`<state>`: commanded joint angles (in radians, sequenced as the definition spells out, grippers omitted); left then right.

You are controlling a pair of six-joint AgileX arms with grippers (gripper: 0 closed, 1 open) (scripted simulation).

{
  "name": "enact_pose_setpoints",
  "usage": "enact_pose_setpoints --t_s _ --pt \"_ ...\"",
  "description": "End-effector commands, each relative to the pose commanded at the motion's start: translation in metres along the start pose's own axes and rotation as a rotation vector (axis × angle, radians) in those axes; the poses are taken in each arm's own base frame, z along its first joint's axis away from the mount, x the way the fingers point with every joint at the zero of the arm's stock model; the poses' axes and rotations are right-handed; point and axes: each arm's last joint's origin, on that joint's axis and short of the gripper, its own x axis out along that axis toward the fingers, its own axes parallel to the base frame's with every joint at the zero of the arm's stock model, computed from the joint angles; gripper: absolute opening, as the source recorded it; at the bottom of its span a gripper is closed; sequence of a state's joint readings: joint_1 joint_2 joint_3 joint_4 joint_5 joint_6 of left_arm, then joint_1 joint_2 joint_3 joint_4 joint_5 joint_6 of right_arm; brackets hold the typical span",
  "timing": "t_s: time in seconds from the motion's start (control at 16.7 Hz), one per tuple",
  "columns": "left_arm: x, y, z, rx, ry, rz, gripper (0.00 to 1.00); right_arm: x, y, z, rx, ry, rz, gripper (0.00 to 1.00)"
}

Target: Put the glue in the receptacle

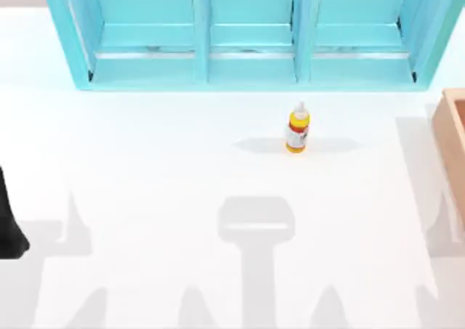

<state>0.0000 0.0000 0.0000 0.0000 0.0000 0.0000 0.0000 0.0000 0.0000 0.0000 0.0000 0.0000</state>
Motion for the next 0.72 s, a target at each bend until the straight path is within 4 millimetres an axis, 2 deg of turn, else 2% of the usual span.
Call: enact_pose_setpoints --t_s 0.3,0.54,0.72 --pt "0.000 0.000 0.000 0.000 0.000 0.000 1.00 0.001 0.001 0.007 -0.035 0.034 0.028 1.00" --pt "0.000 0.000 0.000 0.000 0.000 0.000 1.00 0.011 0.004 0.031 -0.154 0.152 0.143 1.00" --pt "0.000 0.000 0.000 0.000 0.000 0.000 1.00 0.030 0.009 0.055 -0.269 0.268 0.287 1.00"
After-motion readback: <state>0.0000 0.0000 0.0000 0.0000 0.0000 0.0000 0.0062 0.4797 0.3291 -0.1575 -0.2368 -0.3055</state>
